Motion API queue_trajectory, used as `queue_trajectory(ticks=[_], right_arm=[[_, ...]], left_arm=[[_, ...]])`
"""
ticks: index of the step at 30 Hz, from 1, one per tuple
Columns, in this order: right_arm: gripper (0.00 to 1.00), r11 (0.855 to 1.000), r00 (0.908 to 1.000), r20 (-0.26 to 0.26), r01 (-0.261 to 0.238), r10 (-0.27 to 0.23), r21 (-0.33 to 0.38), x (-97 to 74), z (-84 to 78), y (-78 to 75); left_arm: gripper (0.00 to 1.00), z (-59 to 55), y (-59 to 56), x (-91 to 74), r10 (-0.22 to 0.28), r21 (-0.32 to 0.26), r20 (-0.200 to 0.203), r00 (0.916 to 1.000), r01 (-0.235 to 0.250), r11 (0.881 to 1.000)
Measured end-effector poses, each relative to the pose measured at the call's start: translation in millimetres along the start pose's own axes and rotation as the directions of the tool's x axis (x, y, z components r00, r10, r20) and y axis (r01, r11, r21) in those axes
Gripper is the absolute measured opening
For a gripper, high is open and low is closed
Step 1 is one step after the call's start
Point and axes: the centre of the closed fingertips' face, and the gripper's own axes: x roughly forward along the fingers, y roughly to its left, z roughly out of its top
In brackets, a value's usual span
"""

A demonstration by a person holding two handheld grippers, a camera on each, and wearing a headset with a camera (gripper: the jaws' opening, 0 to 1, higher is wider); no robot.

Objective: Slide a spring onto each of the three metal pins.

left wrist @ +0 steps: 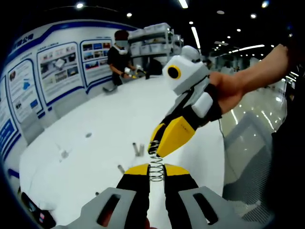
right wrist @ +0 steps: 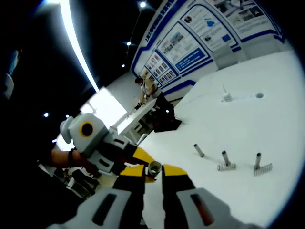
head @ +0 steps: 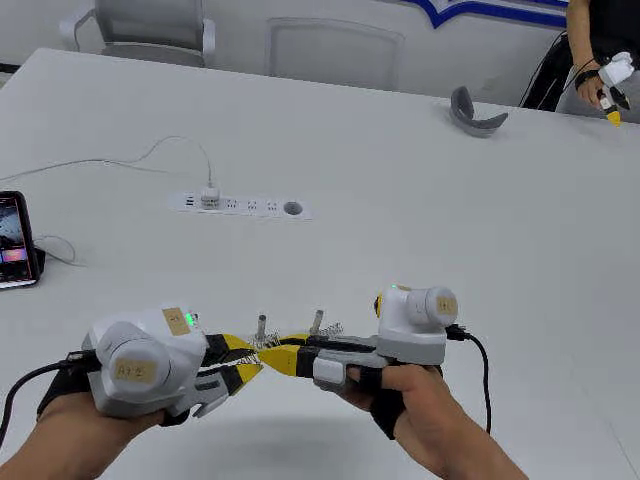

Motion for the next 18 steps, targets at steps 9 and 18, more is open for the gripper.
queue_trajectory(ticks=[9,18], right_arm=[[0.12,0.996,0.9973,-0.073,-0.001,-0.005,-0.093,2.6,6.1,2.9],[0.12,0.938,0.9543,-0.293,-0.047,-0.059,-0.344,-0.4,-5.8,4.3]], left_arm=[[0.1,4.6,5.4,-0.5,-0.015,0.006,0.005,0.9999,0.015,1.0],[0.1,3.9,-1.3,2.1,-0.075,-0.027,0.021,0.997,0.075,0.997]])
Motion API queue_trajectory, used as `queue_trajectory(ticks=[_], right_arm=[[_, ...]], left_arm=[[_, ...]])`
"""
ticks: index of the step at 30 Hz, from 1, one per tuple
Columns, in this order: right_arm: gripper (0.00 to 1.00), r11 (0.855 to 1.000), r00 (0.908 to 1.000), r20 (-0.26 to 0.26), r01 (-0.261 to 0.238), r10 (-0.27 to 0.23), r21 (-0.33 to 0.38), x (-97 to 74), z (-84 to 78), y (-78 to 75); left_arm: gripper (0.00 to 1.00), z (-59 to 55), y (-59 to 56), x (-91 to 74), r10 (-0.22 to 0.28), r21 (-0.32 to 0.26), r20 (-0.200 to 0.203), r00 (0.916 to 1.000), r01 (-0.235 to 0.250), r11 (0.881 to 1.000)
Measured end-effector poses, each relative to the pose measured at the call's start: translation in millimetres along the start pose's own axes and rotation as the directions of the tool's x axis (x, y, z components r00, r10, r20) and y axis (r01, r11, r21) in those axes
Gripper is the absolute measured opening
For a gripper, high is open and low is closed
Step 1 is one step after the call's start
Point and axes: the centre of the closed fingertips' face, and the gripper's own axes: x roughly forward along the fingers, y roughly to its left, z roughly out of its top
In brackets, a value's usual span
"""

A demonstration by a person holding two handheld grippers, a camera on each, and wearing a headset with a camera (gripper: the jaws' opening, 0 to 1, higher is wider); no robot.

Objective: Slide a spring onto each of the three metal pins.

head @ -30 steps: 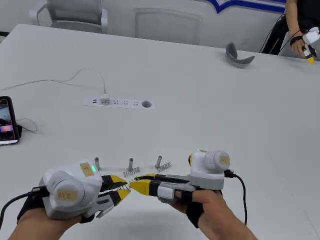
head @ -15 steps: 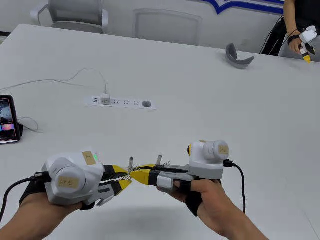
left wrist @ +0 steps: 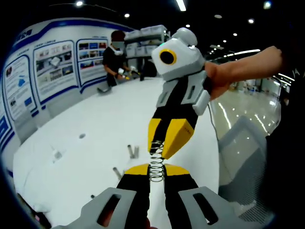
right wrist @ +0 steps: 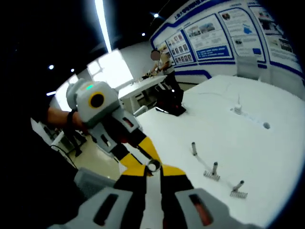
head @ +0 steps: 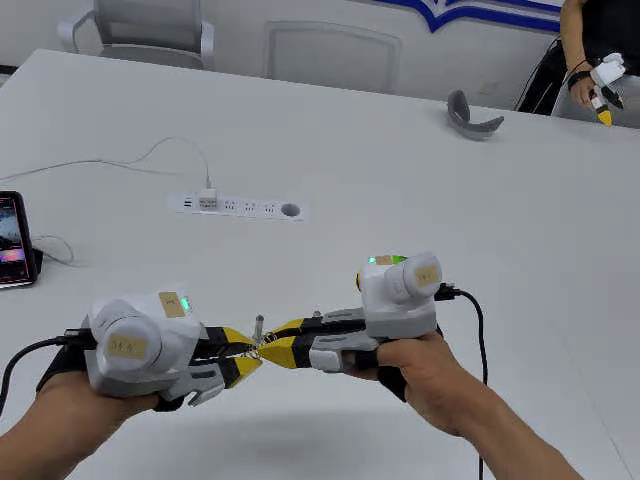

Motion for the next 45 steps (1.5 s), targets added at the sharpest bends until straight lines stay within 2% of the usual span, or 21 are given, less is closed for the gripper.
queue_trajectory(ticks=[6,9,11,13,16,17,20,24,30,36,39,42,45], right_arm=[[0.12,0.994,0.9958,-0.088,-0.037,0.028,-0.107,-0.1,-0.7,5.5],[0.12,0.983,0.9874,-0.154,-0.064,0.037,-0.171,-1.0,-1.3,7.8],[0.12,0.971,0.978,-0.204,-0.088,0.043,-0.221,-2.1,-1.7,9.1],[0.12,0.955,0.9642,-0.262,-0.117,0.043,-0.271,-3.9,-2.9,10.5],[0.12,0.932,0.9387,-0.342,-0.161,0.042,-0.326,-6.5,-6.2,11.6],[0.12,0.918,0.9275,-0.372,-0.182,0.041,-0.353,-7.2,-6.9,12.4],[0.12,0.897,0.9059,-0.422,-0.215,0.036,-0.386,-8.2,-8.4,13.1],[0.12,0.871,0.8836,-0.468,-0.244,0.019,-0.425,-7.4,-11.3,14.2],[0.13,0.851,0.8691,-0.495,-0.255,-0.006,-0.458,-5.2,-14.7,14.9],[0.13,0.854,0.8532,-0.522,-0.271,0.0,-0.444,-5.0,-19.9,16.6],[0.12,0.857,0.8536,-0.521,-0.269,0.0,-0.44,-4.0,-19.8,16.9],[0.12,0.865,0.8578,-0.514,-0.261,0.005,-0.427,-0.8,-18.5,15.2],[0.12,0.864,0.8594,-0.511,-0.262,0.007,-0.429,2.4,-17.4,16.0]], left_arm=[[0.1,-0.4,-5.1,4.0,-0.034,0.004,0.018,0.9993,0.034,0.999],[0.1,3.9,-7.9,4.8,-0.064,-0.012,0.055,0.9965,0.065,0.998],[0.1,6.7,-10.0,5.8,-0.079,-0.005,0.065,0.9948,0.079,0.997],[0.1,8.7,-11.5,7.1,-0.094,-0.003,0.071,0.9931,0.094,0.996],[0.1,11.6,-14.7,9.3,-0.113,0.006,0.077,0.9906,0.113,0.994],[0.1,12.7,-16.4,10.3,-0.122,0.013,0.074,0.9898,0.121,0.993],[0.1,13.8,-18.5,12.5,-0.134,0.026,0.068,0.9887,0.132,0.991],[0.1,12.6,-20.5,14.7,-0.147,0.037,0.053,0.9877,0.145,0.989],[0.1,9.1,-22.0,14.8,-0.156,0.03,0.04,0.9869,0.155,0.987],[0.1,3.9,-26.2,16.6,-0.176,0.03,0.009,0.9843,0.176,0.984],[0.1,2.3,-25.8,16.7,-0.175,0.035,-0.003,0.9846,0.175,0.984],[0.1,0.4,-23.2,15.1,-0.167,0.025,-0.004,0.986,0.167,0.986],[0.11,-2.2,-20.6,12.5,-0.157,0.022,0.004,0.9876,0.157,0.987]])
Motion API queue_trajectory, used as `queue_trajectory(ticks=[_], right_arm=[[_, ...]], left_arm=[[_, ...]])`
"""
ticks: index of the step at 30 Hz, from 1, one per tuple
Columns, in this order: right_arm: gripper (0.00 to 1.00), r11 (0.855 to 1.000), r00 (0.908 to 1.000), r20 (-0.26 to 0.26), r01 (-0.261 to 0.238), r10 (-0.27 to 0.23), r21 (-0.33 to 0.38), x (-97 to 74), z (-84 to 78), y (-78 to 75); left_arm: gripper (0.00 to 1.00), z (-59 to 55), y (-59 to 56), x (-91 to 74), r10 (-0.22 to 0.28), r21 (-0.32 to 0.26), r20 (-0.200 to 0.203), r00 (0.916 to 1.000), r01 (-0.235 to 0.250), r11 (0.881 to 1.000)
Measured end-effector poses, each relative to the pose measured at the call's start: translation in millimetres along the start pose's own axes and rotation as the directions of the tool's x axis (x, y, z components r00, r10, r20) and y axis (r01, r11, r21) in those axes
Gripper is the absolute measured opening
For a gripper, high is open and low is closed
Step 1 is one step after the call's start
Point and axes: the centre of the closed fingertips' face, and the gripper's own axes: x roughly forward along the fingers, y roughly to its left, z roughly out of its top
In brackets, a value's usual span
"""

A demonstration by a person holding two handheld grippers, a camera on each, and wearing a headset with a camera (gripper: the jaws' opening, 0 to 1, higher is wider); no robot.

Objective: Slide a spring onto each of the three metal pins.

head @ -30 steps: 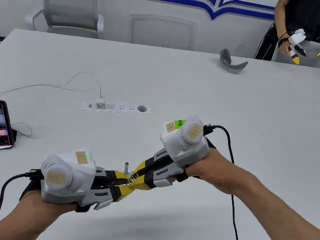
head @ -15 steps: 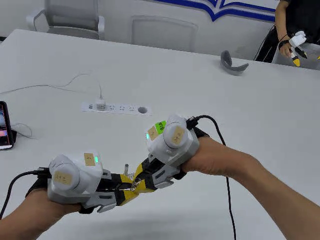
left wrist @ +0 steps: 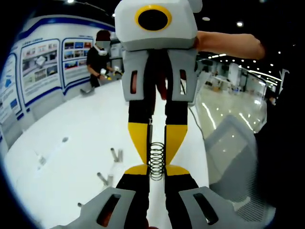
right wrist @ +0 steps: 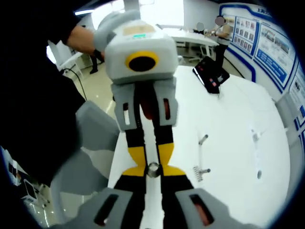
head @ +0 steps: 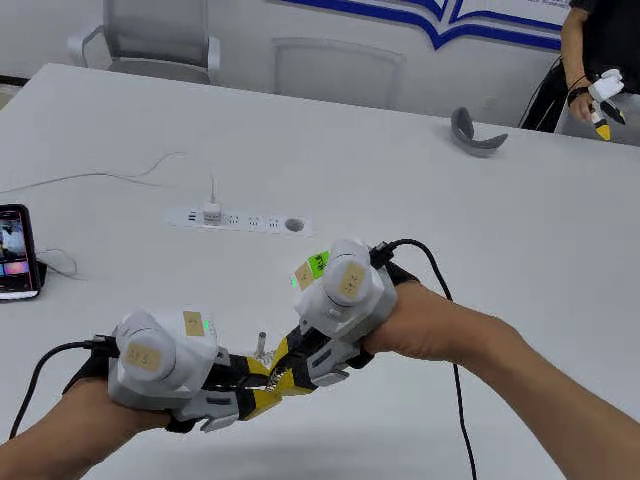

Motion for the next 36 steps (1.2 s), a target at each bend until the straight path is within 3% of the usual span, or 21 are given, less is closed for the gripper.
queue_trajectory(ticks=[8,13,16,23,27,36], right_arm=[[0.12,1.0,1.0,-0.001,-0.009,0.009,-0.003,10.3,2.0,-2.8],[0.12,1.0,1.0,-0.007,-0.006,0.006,-0.009,15.9,2.8,-8.2],[0.12,1.0,1.0,0.0,-0.007,0.007,-0.004,17.9,5.3,-11.8],[0.12,1.0,0.9998,-0.012,0.018,-0.018,0.011,22.4,4.0,-24.5],[0.12,1.0,0.9994,-0.026,0.022,-0.022,0.015,25.9,2.8,-29.5],[0.12,0.998,0.9976,-0.053,0.047,-0.045,0.03,37.2,0.9,-46.9]], left_arm=[[0.17,-10.3,9.2,-13.3,0.084,-0.079,0.028,0.9961,-0.082,0.994],[0.21,-20.8,22.6,-33.1,0.168,-0.154,0.047,0.9846,-0.159,0.975],[0.22,-28.8,29.6,-45.2,0.203,-0.164,0.04,0.9784,-0.194,0.967],[0.26,-38.1,46.6,-77.3,0.308,-0.22,0.05,0.9501,-0.29,0.931],[0.28,-49.0,54.8,-92.0,0.36,-0.248,0.039,0.9321,-0.34,0.907],[0.35,-66.0,59.5,-115.0,0.434,-0.298,0.01,0.9006,-0.412,0.861]])
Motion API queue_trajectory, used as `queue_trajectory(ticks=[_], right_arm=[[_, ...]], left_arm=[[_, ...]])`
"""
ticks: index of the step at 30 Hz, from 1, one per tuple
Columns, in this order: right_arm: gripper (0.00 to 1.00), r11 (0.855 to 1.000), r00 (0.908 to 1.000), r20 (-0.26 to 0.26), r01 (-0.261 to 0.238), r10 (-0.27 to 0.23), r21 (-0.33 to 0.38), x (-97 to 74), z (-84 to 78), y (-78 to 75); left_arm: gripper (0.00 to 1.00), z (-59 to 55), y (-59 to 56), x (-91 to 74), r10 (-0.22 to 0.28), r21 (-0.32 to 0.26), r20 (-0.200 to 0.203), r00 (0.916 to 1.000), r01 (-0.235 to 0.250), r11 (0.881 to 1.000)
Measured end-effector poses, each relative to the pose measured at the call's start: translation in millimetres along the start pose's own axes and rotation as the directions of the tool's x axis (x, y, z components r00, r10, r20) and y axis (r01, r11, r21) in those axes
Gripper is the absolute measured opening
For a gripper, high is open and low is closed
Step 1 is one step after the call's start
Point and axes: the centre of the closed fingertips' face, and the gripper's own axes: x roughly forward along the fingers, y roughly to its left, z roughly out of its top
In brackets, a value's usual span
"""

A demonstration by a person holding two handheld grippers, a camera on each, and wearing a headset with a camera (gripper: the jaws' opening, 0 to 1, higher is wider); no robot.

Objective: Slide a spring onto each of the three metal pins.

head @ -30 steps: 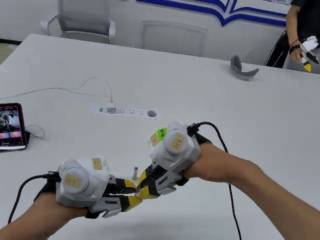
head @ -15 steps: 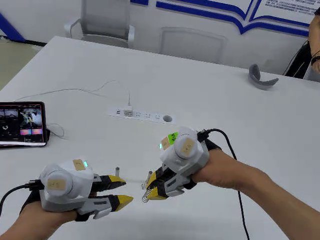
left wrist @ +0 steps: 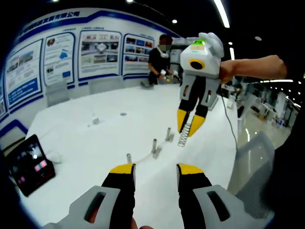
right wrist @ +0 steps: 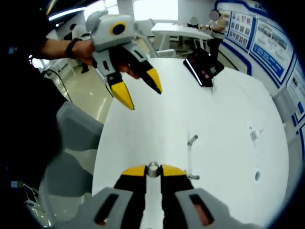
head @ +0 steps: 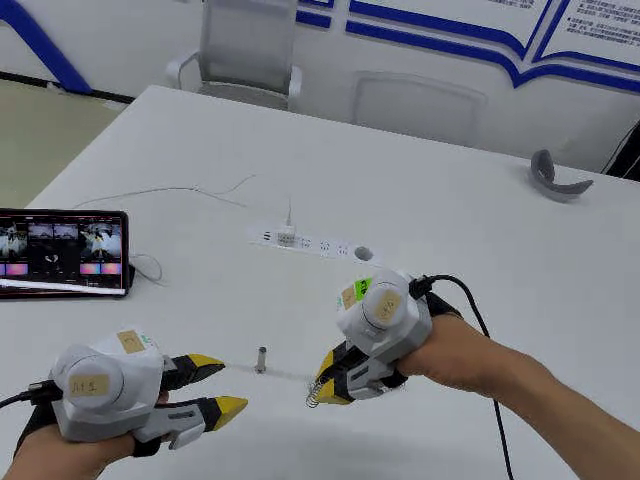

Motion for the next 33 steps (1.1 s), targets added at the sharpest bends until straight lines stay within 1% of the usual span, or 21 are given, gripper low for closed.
queue_trajectory(ticks=[1,6,10,12,14,18,21,26,33], right_arm=[[0.12,1.0,1.0,-0.005,0.003,-0.003,0.002,1.7,-0.3,-2.4],[0.12,1.0,0.9995,-0.028,0.011,-0.011,-0.005,7.1,-0.5,-10.4],[0.12,1.0,0.9983,-0.057,0.014,-0.015,-0.025,12.6,-2.9,-18.8],[0.12,0.999,0.9976,-0.068,0.013,-0.016,-0.032,14.9,-3.0,-23.4],[0.12,0.999,0.997,-0.074,0.017,-0.02,-0.037,16.6,-2.5,-29.0],[0.12,0.999,0.9972,-0.071,0.021,-0.023,-0.029,20.6,0.4,-38.8],[0.12,0.999,0.9979,-0.063,0.014,-0.016,-0.03,23.4,4.2,-42.0],[0.12,0.999,0.9971,-0.071,0.023,-0.026,-0.047,30.3,8.1,-52.3],[0.12,0.997,0.9957,-0.083,0.035,-0.04,-0.064,41.7,12.9,-65.0]], left_arm=[[0.36,-2.2,3.2,-2.7,0.015,-0.007,-0.002,0.9999,-0.015,1.0],[0.4,-9.2,13.2,-13.0,0.06,-0.039,-0.001,0.9982,-0.06,0.997],[0.43,-13.5,18.6,-19.3,0.085,-0.057,-0.002,0.9964,-0.084,0.995],[0.45,-17.0,20.9,-21.8,0.097,-0.062,-0.009,0.9952,-0.098,0.993],[0.47,-19.9,24.2,-24.8,0.112,-0.07,-0.011,0.9936,-0.113,0.991],[0.5,-26.1,30.2,-30.5,0.141,-0.097,-0.017,0.9898,-0.142,0.985],[0.52,-31.1,33.1,-32.4,0.153,-0.113,-0.022,0.9879,-0.155,0.981],[0.55,-38.3,36.0,-34.6,0.168,-0.13,-0.031,0.9853,-0.171,0.977],[0.56,-42.2,35.8,-37.8,0.176,-0.146,-0.034,0.9839,-0.179,0.973]])
